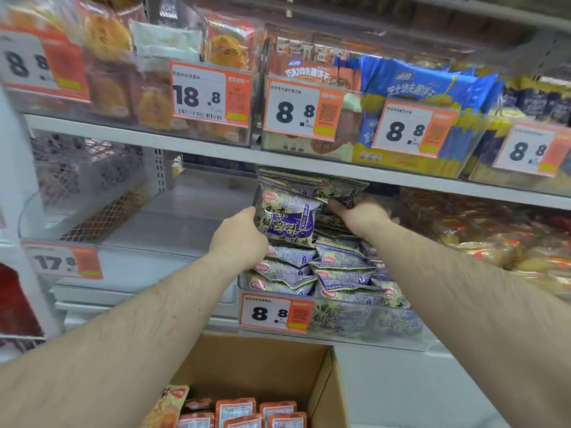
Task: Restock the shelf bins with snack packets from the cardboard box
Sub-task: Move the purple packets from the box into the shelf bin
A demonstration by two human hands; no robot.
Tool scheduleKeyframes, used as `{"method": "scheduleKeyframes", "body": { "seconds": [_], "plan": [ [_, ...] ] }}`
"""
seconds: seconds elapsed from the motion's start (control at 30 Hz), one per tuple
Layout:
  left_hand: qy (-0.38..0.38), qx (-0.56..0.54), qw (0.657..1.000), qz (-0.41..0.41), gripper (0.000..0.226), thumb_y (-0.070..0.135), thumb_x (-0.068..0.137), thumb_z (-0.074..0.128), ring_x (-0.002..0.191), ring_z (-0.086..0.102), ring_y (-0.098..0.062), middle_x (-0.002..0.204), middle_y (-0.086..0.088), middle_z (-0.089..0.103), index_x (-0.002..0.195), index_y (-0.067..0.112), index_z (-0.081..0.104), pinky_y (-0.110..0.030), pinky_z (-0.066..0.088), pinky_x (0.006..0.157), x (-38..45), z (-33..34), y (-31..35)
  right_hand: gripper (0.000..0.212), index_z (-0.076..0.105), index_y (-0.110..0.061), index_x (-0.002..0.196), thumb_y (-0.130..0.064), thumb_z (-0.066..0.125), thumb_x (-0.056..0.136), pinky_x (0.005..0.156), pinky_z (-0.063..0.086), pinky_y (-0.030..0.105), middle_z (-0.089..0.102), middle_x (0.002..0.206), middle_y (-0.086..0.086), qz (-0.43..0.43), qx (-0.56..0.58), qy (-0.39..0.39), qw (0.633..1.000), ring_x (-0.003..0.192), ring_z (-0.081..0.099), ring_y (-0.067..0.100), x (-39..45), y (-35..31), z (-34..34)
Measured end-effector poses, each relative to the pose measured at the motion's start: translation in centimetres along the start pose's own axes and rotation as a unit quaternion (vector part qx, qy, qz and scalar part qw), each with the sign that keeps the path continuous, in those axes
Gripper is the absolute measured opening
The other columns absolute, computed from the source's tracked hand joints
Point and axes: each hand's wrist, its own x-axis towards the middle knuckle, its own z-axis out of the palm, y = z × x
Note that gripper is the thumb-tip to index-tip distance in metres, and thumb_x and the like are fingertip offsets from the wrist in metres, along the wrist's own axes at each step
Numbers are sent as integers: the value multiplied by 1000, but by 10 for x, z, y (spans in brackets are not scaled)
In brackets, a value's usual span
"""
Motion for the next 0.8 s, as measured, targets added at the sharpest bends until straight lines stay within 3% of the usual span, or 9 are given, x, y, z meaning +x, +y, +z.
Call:
{"method": "scheduleKeyframes", "body": {
  "seconds": [0.07,0.13,0.23,0.33,0.4,0.5,0.6,0.73,0.8],
  "plan": [
    [-33,-33,999,10,26,13,92,45,88,61,-28,108,-5,68,116,17,55,-32,45,68,-5,-10,0,85,52,-12,129,-82,41,82,103,31,49,57,132,16,-18,7,56,998,133,38,38,-21,-2,-6],
    [-47,-51,997,26,31,22,99,45,102,60,-25,116,1,63,129,16,52,-30,44,83,-14,-18,-8,64,59,-12,115,-68,47,88,95,38,44,62,118,13,-94,18,156,983,119,49,36,-59,0,-9],
    [29,29,995,95,44,29,101,45,126,49,-29,138,-9,55,141,12,48,-36,39,102,-33,-21,-35,35,67,-16,100,-48,58,89,83,46,37,64,102,2,-218,72,218,948,98,59,24,-132,22,-4],
    [136,109,958,228,36,35,89,45,93,55,-34,104,-8,57,107,14,68,-43,50,80,-61,-13,-61,23,66,-19,93,-41,67,85,75,48,35,63,100,-2,-210,45,196,957,93,63,24,-181,57,13],
    [132,135,944,271,32,39,85,48,84,53,-28,96,-3,52,99,17,69,-40,51,70,-77,-2,-68,34,63,-23,105,-48,67,82,79,49,36,59,113,-5,-156,1,142,978,103,62,24,-193,70,21],
    [92,94,967,220,26,30,87,65,98,50,-23,109,0,44,112,22,67,-39,51,80,-88,10,-65,52,53,-30,121,-62,63,80,83,48,34,48,128,-8,-106,-69,72,989,113,59,22,-197,74,27],
    [87,6,986,143,33,22,88,67,105,51,-21,113,5,35,120,25,63,-32,44,88,-94,21,-60,59,49,-30,125,-64,64,80,82,48,33,46,129,-6,-113,-100,84,985,112,60,22,-198,73,32],
    [68,-71,990,98,42,15,89,63,103,54,-10,117,10,38,129,28,55,-19,37,87,-107,34,-57,42,50,-24,122,-44,65,89,82,46,35,53,125,-1,-124,-94,102,982,109,59,25,-188,79,36],
    [74,-93,988,98,46,14,90,62,109,56,-10,120,12,42,132,29,50,-20,41,87,-109,37,-53,36,55,-18,116,-33,70,87,85,45,38,58,119,4,-123,-43,113,985,107,58,29,-176,82,36]
  ]
}}
